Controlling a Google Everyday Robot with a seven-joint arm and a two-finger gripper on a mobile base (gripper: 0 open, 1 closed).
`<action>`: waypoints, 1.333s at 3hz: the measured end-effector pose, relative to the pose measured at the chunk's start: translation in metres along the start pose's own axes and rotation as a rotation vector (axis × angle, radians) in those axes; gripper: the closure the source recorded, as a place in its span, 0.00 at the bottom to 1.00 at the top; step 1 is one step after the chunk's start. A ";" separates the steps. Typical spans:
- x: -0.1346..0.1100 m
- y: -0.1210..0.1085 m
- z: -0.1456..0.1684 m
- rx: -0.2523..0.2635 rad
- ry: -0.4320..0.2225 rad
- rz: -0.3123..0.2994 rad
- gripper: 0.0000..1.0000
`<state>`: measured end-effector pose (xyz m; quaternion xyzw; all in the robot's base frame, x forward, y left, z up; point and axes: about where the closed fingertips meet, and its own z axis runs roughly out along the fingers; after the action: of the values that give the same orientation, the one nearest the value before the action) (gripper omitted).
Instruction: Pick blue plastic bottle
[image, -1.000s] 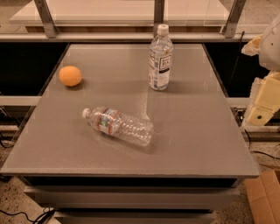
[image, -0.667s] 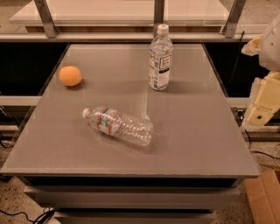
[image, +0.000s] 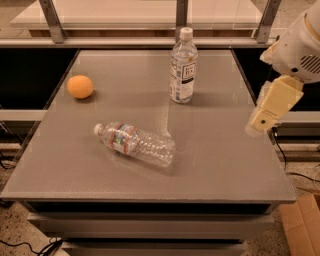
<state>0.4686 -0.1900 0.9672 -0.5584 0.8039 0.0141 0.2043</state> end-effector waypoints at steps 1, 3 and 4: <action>-0.024 -0.011 0.024 -0.021 -0.065 0.055 0.00; -0.060 -0.044 0.060 -0.039 -0.218 0.180 0.00; -0.076 -0.058 0.070 -0.041 -0.283 0.203 0.00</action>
Offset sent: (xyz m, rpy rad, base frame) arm 0.0858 0.0629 -0.0277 0.2930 -0.0040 -0.1179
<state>0.5652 -0.1262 0.9407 -0.4708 0.8189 0.1295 0.3015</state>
